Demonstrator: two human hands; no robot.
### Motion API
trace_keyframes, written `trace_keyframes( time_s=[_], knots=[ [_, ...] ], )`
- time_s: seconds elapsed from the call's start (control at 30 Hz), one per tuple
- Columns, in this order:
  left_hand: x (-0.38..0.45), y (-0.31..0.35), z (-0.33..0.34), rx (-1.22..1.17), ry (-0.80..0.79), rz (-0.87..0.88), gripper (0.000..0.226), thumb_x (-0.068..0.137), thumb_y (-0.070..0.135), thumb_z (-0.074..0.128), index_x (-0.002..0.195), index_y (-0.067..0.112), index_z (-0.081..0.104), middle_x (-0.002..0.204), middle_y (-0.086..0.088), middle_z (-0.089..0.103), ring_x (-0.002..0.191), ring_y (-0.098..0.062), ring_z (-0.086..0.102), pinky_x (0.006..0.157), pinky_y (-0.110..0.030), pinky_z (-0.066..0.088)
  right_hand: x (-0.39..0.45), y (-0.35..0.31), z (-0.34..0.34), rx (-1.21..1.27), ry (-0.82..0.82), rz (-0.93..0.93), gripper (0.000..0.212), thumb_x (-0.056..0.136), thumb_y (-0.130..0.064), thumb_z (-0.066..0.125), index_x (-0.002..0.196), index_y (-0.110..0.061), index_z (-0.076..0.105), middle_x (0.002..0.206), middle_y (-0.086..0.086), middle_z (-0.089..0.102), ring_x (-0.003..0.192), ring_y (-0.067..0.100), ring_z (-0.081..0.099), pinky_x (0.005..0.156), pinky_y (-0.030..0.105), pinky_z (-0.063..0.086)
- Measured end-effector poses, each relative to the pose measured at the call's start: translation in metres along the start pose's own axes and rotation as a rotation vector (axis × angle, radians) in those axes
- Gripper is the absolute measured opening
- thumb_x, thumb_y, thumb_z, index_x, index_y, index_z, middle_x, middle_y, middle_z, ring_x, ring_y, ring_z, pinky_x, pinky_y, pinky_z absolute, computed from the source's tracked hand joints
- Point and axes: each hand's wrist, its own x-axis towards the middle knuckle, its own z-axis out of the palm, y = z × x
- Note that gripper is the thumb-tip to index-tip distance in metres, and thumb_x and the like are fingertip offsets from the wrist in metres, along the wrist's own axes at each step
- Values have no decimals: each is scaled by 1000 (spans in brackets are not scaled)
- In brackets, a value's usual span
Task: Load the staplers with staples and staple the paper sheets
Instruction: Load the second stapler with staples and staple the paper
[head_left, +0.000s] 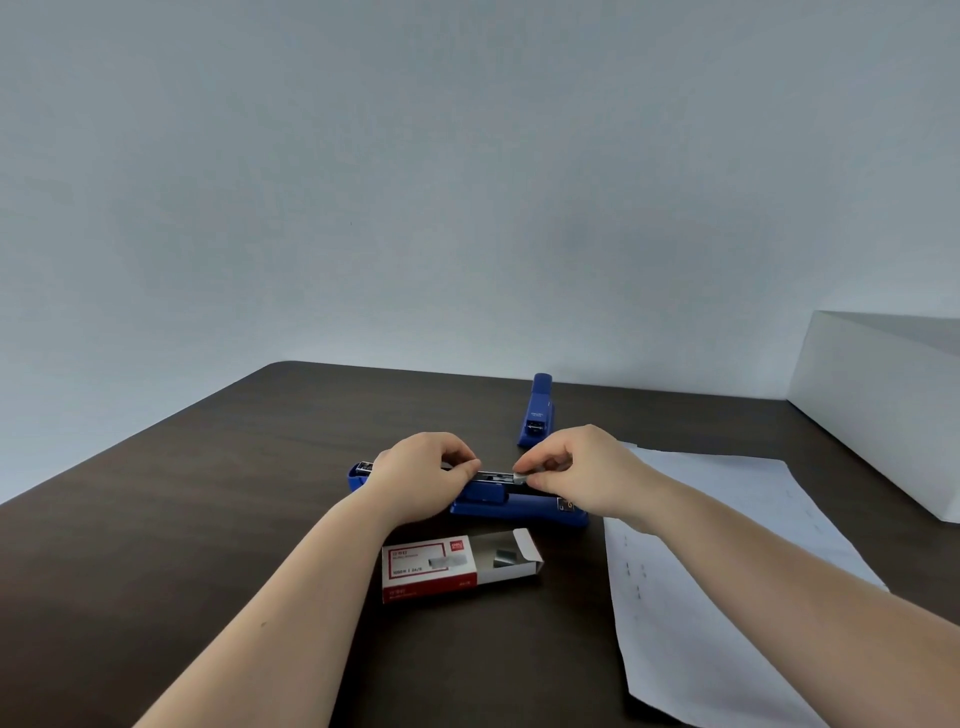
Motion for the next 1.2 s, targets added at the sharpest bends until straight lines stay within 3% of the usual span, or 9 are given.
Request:
trace_keyframes(
  time_s=[0.17,0.27,0.4,0.6,0.7,0.8,0.9,1.03,1.2],
  knots=[
    [1,-1,1,4,-5,3,25,93,38,50,111,29,64,112,9,67,108,-11,57,103,-45,42,2,2,0,16,-22,15,25,87,-13,64,111,-20,70,96,-10,64,84,2,59,72,11,45],
    [0,-2,1,3,-1,5,25,93,39,50,110,29,65,110,9,68,107,-12,58,102,-44,43,2,2,3,-12,-62,-17,29,86,-16,66,115,-24,67,108,-8,67,96,5,60,84,17,47],
    [0,-4,-3,14,15,-7,31,89,53,49,106,33,65,107,13,68,106,-9,58,105,-46,39,2,5,5,-160,-91,-144,31,88,-24,64,119,-26,65,103,-18,57,91,-3,51,80,8,37],
    [-8,-19,-21,171,-28,-120,47,64,72,64,98,39,64,105,21,63,105,-8,52,113,-59,10,0,15,2,-207,-21,-163,22,87,-36,62,102,-23,73,91,-11,64,86,6,57,77,22,46],
    [-7,-34,-28,130,-63,-183,46,52,69,71,85,38,63,94,17,64,99,-12,57,109,-54,30,-4,19,0,-88,1,-96,30,90,-40,55,90,-18,75,73,1,64,69,13,57,67,27,46],
    [-7,-40,-36,72,-63,-210,41,53,57,79,82,36,58,100,9,64,102,-17,55,96,-40,47,-9,20,1,56,29,-31,31,92,-41,51,95,-21,74,66,-8,61,64,6,55,64,17,41],
    [-9,-42,-40,34,-13,-219,39,64,34,84,92,25,59,101,2,63,96,-18,60,87,-33,51,-8,23,-2,249,166,3,27,93,-38,50,105,-24,70,95,-10,71,92,4,62,80,17,45],
    [-16,-39,-42,-98,55,-175,49,65,25,85,105,23,56,95,3,58,88,-16,58,79,-28,46,-4,41,-15,222,337,114,29,96,-35,47,103,-18,70,91,-9,68,93,9,61,75,17,40],
    [-17,-21,-46,-461,232,-56,63,68,24,83,122,33,53,100,1,65,96,-15,62,87,-30,47,0,71,-27,52,343,207,29,97,-29,47,110,-10,66,104,3,68,101,19,60,81,26,41]
  ],
)
